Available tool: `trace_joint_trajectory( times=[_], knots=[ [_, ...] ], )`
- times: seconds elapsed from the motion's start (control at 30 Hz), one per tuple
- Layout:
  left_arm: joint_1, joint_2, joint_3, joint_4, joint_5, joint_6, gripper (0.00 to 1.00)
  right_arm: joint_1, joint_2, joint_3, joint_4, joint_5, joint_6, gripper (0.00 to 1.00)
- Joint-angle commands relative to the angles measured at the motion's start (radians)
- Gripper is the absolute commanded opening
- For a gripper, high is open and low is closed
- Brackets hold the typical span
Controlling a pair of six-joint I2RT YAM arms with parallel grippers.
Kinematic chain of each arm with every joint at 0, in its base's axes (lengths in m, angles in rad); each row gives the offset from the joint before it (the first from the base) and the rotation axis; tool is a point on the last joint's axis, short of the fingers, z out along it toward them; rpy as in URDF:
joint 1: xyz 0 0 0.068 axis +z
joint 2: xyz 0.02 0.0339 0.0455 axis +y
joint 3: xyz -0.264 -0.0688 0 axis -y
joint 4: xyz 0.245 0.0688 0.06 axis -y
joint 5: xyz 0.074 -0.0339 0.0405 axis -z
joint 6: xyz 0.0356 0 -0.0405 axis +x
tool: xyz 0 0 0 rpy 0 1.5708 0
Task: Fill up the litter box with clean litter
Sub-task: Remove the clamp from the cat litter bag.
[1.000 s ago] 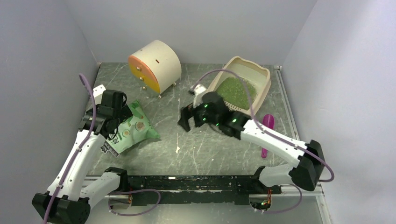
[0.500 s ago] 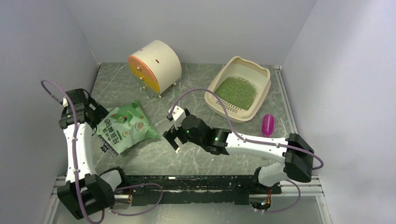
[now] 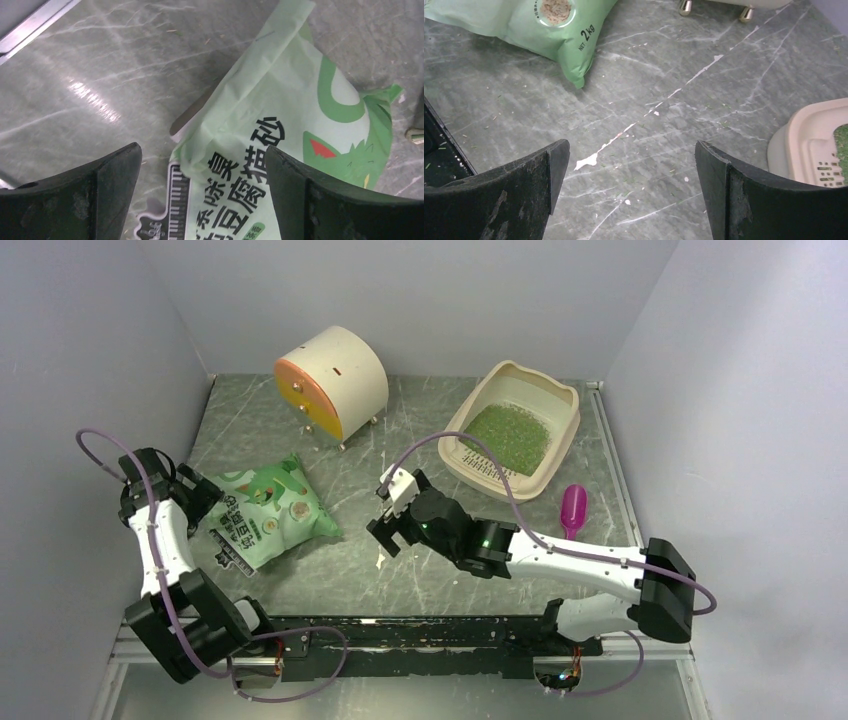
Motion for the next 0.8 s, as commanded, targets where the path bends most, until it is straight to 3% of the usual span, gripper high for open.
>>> trace_joint_trajectory(
  times=[0.0,0.13,0.33,0.53,0.77],
  knots=[
    [0.027,0.012,-0.068,0.211,0.212,0.083,0.97,-0.015,-0.027,-0.014,-0.019,0.032,-0.038,1.0],
    [0.04,0.072,-0.091,0.273,0.294,0.104,0.97,-0.024,-0.004,0.005,-0.043,0.027,-0.033,1.0],
    [0.044,0.156,-0.095,0.383,0.402,0.02,0.97,-0.027,0.057,0.029,-0.044,-0.02,-0.003,1.0],
    [0.043,0.234,-0.059,0.399,0.503,0.103,0.97,-0.026,0.074,0.054,-0.084,-0.014,0.006,1.0],
    [0.043,0.159,-0.027,0.374,0.615,0.164,0.53,-0.038,0.076,0.047,-0.078,-0.01,0.009,1.0]
  ],
)
